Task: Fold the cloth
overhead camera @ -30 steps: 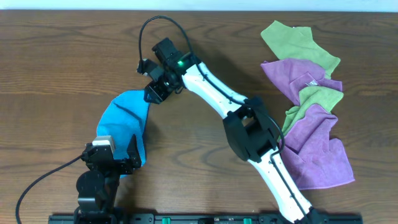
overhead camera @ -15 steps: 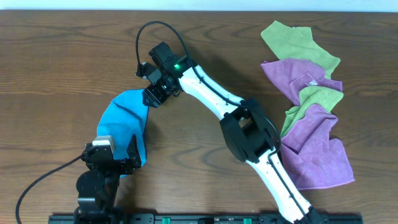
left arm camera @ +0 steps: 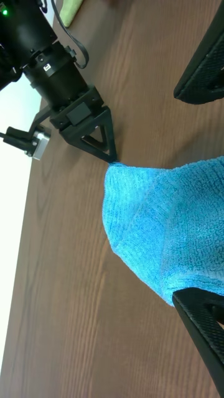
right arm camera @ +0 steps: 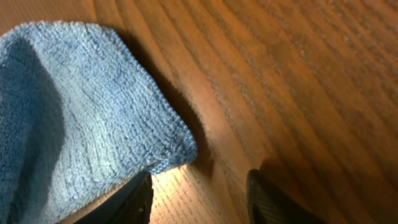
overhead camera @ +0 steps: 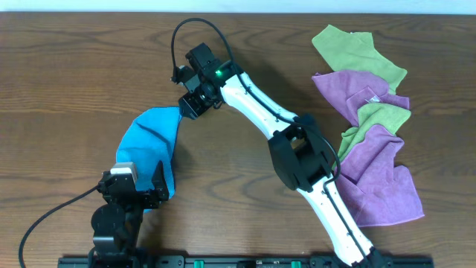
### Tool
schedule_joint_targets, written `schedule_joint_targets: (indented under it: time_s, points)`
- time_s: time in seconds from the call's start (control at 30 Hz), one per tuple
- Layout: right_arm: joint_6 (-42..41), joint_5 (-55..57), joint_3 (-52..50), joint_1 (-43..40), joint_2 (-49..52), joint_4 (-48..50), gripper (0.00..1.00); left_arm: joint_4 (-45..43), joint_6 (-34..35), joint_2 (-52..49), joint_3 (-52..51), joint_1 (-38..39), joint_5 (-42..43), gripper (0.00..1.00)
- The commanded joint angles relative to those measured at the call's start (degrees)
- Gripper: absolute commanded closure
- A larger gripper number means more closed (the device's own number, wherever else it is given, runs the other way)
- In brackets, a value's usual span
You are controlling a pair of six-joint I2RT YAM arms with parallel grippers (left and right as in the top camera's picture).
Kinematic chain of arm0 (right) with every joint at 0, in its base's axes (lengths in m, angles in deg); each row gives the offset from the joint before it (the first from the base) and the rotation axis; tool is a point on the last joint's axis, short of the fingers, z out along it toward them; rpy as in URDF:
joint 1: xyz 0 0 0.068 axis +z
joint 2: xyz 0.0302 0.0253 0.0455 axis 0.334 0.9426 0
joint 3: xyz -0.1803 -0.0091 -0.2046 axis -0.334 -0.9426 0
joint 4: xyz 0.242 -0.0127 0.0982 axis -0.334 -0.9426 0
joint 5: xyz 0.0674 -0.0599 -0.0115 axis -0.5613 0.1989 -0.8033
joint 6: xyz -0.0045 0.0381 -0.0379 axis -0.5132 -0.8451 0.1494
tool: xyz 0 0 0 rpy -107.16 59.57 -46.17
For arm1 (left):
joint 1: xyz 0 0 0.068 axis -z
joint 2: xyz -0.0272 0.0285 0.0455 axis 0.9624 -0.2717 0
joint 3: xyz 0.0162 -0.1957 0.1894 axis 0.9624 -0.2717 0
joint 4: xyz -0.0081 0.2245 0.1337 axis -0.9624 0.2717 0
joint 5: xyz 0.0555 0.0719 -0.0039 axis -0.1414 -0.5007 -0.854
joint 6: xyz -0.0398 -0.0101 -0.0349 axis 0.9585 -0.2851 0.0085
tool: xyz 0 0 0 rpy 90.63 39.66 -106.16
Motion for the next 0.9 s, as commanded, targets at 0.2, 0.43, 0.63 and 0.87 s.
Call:
schedule_joint_targets:
  time_s: [0.2,0.43,0.63,0.87]
  points:
    - [-1.0,0.2,1.4,2.1,2.7,0.2,0.54,0.3,-0.4,0.3,-1.2,-0.3,0.1,0.05]
    - [-1.0,0.2,1.4,2.2,2.9,0.8,0.80,0.3,-0.4,0.3,-1.2,-0.3,0.1,0.05]
    - [-1.4,0.2,1.4,2.3,2.9,1.7,0.99,0.3,-0.4,0.3,-1.2,-0.3,0.1,0.05]
    - [-3.5,0.0,3.6,0.5,1.2,1.1,0.99,0.3,-0.4,0.3,-1.2,-0.3,0.1,0.05]
